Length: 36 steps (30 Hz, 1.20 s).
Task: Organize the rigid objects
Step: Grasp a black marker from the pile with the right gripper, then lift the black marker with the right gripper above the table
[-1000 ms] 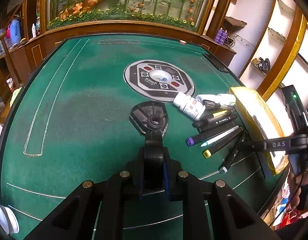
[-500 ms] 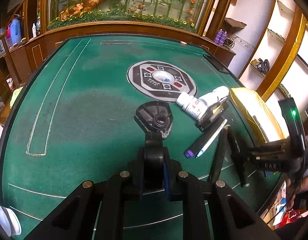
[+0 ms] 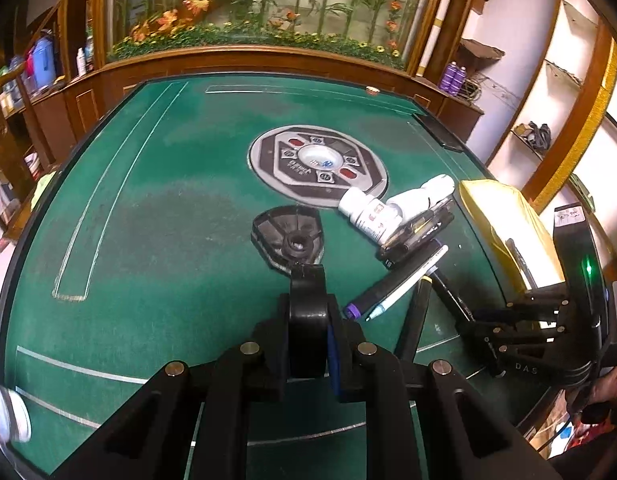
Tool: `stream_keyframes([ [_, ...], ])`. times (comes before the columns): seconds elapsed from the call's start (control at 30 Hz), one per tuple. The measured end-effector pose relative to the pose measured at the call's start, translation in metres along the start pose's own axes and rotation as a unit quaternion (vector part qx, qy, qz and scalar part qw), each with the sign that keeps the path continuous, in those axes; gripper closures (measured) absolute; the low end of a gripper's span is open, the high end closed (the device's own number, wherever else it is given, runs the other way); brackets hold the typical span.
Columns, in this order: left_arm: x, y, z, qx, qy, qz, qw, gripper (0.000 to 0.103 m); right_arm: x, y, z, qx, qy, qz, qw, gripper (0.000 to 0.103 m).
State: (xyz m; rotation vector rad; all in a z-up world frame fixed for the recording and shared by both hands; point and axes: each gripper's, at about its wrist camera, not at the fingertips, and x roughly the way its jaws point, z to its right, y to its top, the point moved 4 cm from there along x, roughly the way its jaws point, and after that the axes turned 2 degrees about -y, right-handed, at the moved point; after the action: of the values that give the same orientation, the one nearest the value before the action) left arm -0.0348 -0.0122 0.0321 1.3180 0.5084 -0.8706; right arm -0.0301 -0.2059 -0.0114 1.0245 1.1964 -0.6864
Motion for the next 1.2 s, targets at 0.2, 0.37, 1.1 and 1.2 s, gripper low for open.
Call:
stream_keyframes([
  [0.2,-0.010,-0.009,0.003,-0.022,0.021,0.008,0.9995,0.088,0.000,0.003,0.000,-0.032,0.008,0.001,0.999,0.088],
  [0.37,-0.018,-0.013,0.003,-0.043,0.032,0.018,0.9984,0.088,0.001,0.001,-0.001,-0.041,0.016,0.005,0.999,0.088],
  [1.1,-0.033,-0.020,-0.005,-0.068,0.053,0.040,0.9955,0.088,-0.015,0.016,0.003,-0.021,0.056,0.030,0.998,0.089],
  [1.2,-0.033,-0.020,-0.005,-0.067,0.054,0.039,0.9956,0.088,-0.017,0.014,0.003,-0.019,0.060,0.033,0.997,0.089],
])
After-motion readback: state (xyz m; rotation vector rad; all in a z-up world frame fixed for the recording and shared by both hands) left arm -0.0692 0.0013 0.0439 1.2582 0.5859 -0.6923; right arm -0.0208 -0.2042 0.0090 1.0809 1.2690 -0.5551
